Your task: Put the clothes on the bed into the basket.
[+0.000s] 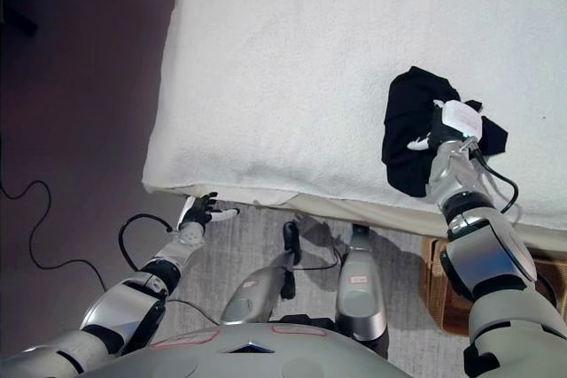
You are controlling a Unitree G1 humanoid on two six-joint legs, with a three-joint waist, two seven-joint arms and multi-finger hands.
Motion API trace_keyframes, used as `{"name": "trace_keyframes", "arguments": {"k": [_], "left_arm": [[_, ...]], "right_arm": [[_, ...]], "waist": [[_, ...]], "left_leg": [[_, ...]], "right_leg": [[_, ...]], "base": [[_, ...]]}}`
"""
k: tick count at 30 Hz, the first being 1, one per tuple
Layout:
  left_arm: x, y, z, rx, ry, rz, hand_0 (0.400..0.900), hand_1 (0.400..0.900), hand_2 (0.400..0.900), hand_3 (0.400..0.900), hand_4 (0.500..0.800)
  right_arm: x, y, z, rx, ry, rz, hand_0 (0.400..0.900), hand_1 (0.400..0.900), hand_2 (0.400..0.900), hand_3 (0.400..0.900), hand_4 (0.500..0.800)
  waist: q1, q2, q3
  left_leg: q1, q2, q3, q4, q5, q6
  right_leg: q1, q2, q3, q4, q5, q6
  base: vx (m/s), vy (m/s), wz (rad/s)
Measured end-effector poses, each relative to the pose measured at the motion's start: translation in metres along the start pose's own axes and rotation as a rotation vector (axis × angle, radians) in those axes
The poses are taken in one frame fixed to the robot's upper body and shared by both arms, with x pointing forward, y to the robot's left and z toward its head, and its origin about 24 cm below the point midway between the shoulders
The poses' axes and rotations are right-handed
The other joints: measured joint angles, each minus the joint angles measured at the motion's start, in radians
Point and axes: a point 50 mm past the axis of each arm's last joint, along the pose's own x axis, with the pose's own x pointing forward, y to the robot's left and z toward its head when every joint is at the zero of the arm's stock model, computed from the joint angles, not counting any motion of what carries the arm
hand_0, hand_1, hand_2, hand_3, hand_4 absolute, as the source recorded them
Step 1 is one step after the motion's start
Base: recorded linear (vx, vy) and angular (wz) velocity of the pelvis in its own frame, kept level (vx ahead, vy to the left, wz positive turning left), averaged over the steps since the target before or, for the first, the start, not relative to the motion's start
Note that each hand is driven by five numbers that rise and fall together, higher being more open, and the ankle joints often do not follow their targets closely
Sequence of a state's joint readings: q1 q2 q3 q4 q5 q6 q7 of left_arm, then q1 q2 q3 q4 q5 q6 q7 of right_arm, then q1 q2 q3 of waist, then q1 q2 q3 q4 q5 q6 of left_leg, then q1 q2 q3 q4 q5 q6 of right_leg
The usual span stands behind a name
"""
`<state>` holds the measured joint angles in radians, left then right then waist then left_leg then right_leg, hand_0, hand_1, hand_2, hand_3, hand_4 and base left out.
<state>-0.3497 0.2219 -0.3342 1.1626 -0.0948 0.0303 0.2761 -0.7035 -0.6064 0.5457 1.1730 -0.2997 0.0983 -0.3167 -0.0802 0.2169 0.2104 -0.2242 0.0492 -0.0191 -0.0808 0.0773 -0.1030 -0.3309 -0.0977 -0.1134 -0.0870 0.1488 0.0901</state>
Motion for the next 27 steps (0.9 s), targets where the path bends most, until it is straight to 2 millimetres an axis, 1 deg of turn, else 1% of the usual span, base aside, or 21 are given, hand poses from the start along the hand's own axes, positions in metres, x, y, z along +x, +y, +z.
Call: {"name": "trace_keyframes", "arguments": {"k": [2, 4, 7, 9, 11, 15, 17, 18, 19, 20, 22, 24, 25, 27], "left_arm": [[0.000, 0.000, 0.000, 0.000, 0.001, 0.000, 0.900, 0.900, 0.900, 0.900, 0.800], [0.000, -0.001, 0.002, -0.001, -0.002, 0.000, 0.900, 0.900, 0.900, 0.900, 0.800], [0.000, -0.002, 0.002, -0.002, -0.001, 0.003, 0.900, 0.900, 0.900, 0.900, 0.800], [-0.001, -0.002, -0.001, 0.000, 0.006, 0.001, 0.900, 0.900, 0.900, 0.900, 0.800], [-0.001, -0.002, -0.002, 0.001, 0.012, 0.001, 0.900, 0.900, 0.900, 0.900, 0.800], [-0.001, -0.003, -0.005, -0.001, 0.020, 0.000, 0.900, 0.900, 0.900, 0.900, 0.800], [-0.002, -0.003, -0.009, -0.002, 0.030, -0.001, 0.900, 0.900, 0.900, 0.900, 0.800], [-0.002, -0.003, -0.007, -0.003, 0.026, 0.001, 0.900, 0.900, 0.900, 0.900, 0.800], [-0.003, -0.003, -0.012, -0.003, 0.037, 0.000, 0.900, 0.900, 0.900, 0.900, 0.800], [-0.002, -0.002, -0.012, -0.008, 0.038, 0.004, 0.900, 0.900, 0.900, 0.900, 0.800], [-0.004, 0.001, -0.025, -0.029, 0.075, 0.016, 0.900, 0.900, 0.900, 0.900, 0.800], [-0.005, 0.006, -0.033, -0.053, 0.112, 0.035, 0.900, 0.900, 0.900, 0.900, 0.800], [-0.005, 0.010, -0.036, -0.051, 0.118, 0.044, 0.900, 0.900, 0.900, 0.900, 0.800], [-0.003, 0.014, -0.033, -0.054, 0.108, 0.053, 0.900, 0.900, 0.900, 0.900, 0.800]], "right_arm": [[0.000, -0.002, 0.000, -0.019, -0.002, -0.016, 0.400, 0.400, 0.400, 0.400, 0.500], [0.002, -0.008, 0.001, -0.026, 0.000, -0.040, 0.400, 0.400, 0.400, 0.400, 0.500], [0.004, -0.014, 0.000, -0.027, 0.004, -0.056, 0.400, 0.400, 0.400, 0.400, 0.500], [0.003, -0.012, -0.002, -0.030, 0.008, -0.048, 0.400, 0.400, 0.400, 0.400, 0.500], [0.002, -0.007, -0.005, -0.032, 0.014, -0.033, 0.400, 0.400, 0.400, 0.400, 0.500], [-0.002, 0.000, -0.014, -0.006, 0.036, -0.007, 0.400, 0.400, 0.400, 0.400, 0.500], [-0.003, 0.000, -0.016, -0.003, 0.036, -0.002, 0.400, 0.400, 0.400, 0.400, 0.500], [-0.003, 0.000, -0.017, 0.005, 0.034, 0.001, 0.400, 0.400, 0.400, 0.400, 0.500], [-0.003, -0.001, -0.018, 0.006, 0.033, 0.005, 0.400, 0.400, 0.400, 0.400, 0.500], [-0.003, -0.001, -0.018, 0.007, 0.033, 0.009, 0.400, 0.400, 0.400, 0.400, 0.500], [-0.003, -0.001, -0.018, 0.011, 0.031, 0.026, 0.400, 0.400, 0.400, 0.400, 0.500], [-0.001, -0.004, -0.016, 0.015, 0.022, 0.034, 0.400, 0.400, 0.400, 0.400, 0.500], [-0.001, -0.005, -0.017, 0.014, 0.026, 0.032, 0.400, 0.400, 0.400, 0.400, 0.500], [0.001, -0.018, -0.031, -0.006, 0.056, 0.016, 0.400, 0.400, 0.400, 0.400, 0.500]], "waist": [[0.001, 0.002, 0.000], [0.001, 0.004, 0.000], [0.001, 0.009, 0.002], [0.001, 0.012, 0.003], [0.001, 0.014, 0.005], [-0.001, 0.016, 0.005], [-0.001, 0.016, 0.006], [-0.004, 0.015, 0.006], [-0.005, 0.014, 0.007], [-0.005, 0.013, 0.009], [0.002, -0.002, 0.018], [0.000, -0.021, 0.030], [-0.003, -0.034, 0.032], [-0.028, -0.042, 0.029]], "left_leg": [[0.000, 0.000, 0.000, 0.000, 0.000, 0.000], [0.002, -0.001, 0.000, 0.000, 0.001, 0.000], [0.013, -0.002, 0.001, 0.000, 0.002, 0.000], [0.027, -0.002, 0.005, 0.000, 0.002, 0.000], [0.035, -0.002, 0.024, -0.001, 0.001, 0.000], [0.052, -0.005, 0.030, -0.001, 0.001, 0.000], [0.067, -0.006, 0.048, -0.002, 0.001, 0.001], [0.077, -0.008, 0.054, -0.002, 0.000, 0.000], [0.086, -0.010, 0.068, -0.002, 0.000, 0.001], [0.096, -0.014, 0.082, -0.001, -0.003, 0.006], [0.145, -0.004, 0.150, -0.003, -0.024, 0.026], [0.189, 0.002, 0.204, -0.002, -0.046, 0.030], [0.204, 0.005, 0.222, -0.011, -0.050, 0.032], [0.212, 0.011, 0.230, -0.011, -0.058, 0.035]], "right_leg": [[0.000, 0.000, 0.000, 0.000, 0.001, -0.001], [0.001, -0.001, 0.000, 0.000, 0.008, -0.010], [0.013, -0.002, 0.000, 0.000, 0.009, -0.009], [0.026, -0.001, 0.001, 0.000, 0.009, -0.009], [0.033, -0.002, 0.004, 0.000, 0.009, -0.009], [0.046, -0.004, 0.009, 0.000, 0.009, -0.009], [0.058, -0.004, 0.018, 0.000, 0.008, -0.009], [0.064, -0.001, 0.023, 0.000, 0.008, -0.008], [0.068, -0.001, 0.028, 0.000, 0.009, -0.008], [0.075, 0.002, 0.033, 0.000, 0.011, -0.006], [0.098, 0.012, 0.074, 0.000, 0.013, -0.001], [0.116, 0.027, 0.123, 0.000, 0.011, 0.006], [0.122, 0.027, 0.138, 0.000, 0.012, 0.007], [0.128, 0.033, 0.139, 0.000, 0.012, 0.007]], "base": [[0.01, 0.014, -0.06], [0.01, 0.012, -0.10], [0.00, 0.005, -0.09], [-0.02, 0.006, -0.07], [-0.03, 0.021, -0.11], [-0.02, 0.016, -0.19], [0.02, -0.021, -0.52], [0.05, -0.046, -0.85], [0.05, -0.073, -0.93], [0.05, -0.092, -0.83], [0.06, -0.124, -0.74], [0.06, -0.132, -0.40], [0.04, -0.115, -0.16], [0.04, -0.098, -0.14]]}}
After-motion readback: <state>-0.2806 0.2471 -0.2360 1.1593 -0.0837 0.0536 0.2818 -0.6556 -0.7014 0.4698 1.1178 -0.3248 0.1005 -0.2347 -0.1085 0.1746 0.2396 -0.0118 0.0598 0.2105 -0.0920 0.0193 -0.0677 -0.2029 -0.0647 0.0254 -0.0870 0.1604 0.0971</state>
